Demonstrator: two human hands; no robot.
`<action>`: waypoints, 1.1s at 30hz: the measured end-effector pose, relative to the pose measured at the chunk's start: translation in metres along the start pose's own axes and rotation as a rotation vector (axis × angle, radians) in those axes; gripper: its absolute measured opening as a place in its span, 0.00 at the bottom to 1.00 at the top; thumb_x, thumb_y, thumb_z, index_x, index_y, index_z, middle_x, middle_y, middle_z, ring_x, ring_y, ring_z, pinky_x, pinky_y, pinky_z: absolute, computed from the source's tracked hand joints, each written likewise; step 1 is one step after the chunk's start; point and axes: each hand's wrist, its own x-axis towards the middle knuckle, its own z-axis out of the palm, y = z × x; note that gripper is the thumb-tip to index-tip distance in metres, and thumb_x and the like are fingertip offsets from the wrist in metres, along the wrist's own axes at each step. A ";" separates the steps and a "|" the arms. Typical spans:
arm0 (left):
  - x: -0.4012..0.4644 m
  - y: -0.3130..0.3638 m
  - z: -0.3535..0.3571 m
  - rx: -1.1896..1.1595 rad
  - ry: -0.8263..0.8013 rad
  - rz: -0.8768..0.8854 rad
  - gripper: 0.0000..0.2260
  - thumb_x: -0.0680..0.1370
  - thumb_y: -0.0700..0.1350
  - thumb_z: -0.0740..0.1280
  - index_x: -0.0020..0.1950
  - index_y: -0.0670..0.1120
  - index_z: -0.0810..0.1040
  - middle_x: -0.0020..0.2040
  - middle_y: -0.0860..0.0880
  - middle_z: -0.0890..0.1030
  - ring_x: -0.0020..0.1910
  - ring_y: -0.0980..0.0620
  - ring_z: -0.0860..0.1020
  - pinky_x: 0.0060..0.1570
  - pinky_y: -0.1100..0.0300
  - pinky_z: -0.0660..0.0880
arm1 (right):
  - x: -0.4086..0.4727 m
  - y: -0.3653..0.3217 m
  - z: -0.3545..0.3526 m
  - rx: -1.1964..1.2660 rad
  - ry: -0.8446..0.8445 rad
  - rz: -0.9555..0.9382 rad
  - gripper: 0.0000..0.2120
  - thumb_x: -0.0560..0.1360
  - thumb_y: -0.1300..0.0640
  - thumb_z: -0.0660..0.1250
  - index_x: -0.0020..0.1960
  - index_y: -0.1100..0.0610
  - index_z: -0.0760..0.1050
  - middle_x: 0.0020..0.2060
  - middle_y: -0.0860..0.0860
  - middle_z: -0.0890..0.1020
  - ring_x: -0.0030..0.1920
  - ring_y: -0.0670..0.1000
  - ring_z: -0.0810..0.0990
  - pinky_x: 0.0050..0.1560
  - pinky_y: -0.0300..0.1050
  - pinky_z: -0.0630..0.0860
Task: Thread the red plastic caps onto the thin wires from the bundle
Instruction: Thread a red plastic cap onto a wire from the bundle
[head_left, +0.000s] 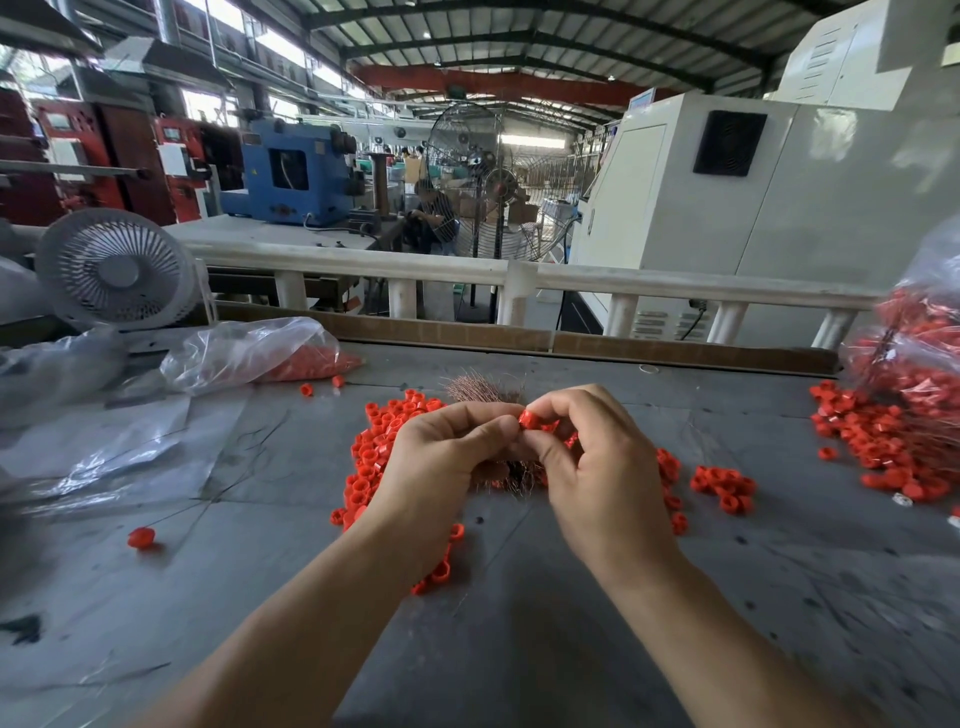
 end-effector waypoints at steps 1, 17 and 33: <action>0.000 0.000 0.000 -0.004 0.003 -0.002 0.12 0.71 0.44 0.73 0.51 0.40 0.86 0.43 0.40 0.85 0.46 0.44 0.83 0.62 0.40 0.75 | 0.000 0.000 0.000 -0.002 -0.001 -0.002 0.07 0.74 0.63 0.76 0.49 0.56 0.80 0.45 0.45 0.79 0.47 0.47 0.78 0.48 0.42 0.76; -0.003 0.006 0.004 -0.147 0.001 -0.090 0.19 0.72 0.41 0.71 0.60 0.32 0.80 0.42 0.40 0.83 0.43 0.47 0.81 0.57 0.50 0.74 | 0.002 0.005 0.001 0.232 0.000 0.051 0.08 0.72 0.63 0.78 0.47 0.57 0.81 0.44 0.46 0.81 0.47 0.48 0.81 0.50 0.39 0.77; -0.003 0.007 0.003 -0.196 -0.018 -0.177 0.19 0.74 0.39 0.70 0.63 0.33 0.79 0.45 0.41 0.82 0.43 0.49 0.81 0.52 0.56 0.75 | 0.000 -0.001 0.002 0.029 0.080 -0.072 0.05 0.72 0.66 0.77 0.46 0.60 0.83 0.45 0.49 0.83 0.48 0.50 0.82 0.51 0.46 0.78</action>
